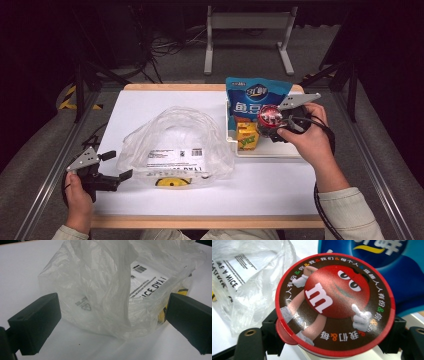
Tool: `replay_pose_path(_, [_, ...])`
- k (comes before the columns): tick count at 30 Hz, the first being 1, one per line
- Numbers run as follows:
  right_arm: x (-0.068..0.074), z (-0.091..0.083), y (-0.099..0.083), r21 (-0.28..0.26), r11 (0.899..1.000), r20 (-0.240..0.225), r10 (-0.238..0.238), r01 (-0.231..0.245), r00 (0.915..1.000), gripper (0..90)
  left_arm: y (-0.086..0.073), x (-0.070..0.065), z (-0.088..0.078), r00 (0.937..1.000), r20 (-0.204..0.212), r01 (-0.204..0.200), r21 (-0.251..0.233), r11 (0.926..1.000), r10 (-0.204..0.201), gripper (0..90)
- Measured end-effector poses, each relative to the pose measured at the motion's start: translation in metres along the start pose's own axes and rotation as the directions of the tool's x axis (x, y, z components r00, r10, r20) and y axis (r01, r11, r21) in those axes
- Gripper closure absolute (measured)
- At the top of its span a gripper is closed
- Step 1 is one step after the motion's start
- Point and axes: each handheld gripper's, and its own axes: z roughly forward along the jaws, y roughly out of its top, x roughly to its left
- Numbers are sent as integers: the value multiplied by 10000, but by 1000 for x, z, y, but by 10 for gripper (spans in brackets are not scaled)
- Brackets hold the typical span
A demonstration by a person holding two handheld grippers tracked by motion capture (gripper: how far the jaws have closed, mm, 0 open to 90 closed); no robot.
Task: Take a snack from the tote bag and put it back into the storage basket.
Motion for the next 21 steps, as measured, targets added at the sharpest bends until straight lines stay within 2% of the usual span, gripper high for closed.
replay_pose_path(21, [-26, 7, -31, 21, 9998, 95, 199, -199, 9998, 253, 0, 0, 0, 10000, -6, -7, 10, 10000, 7, 6])
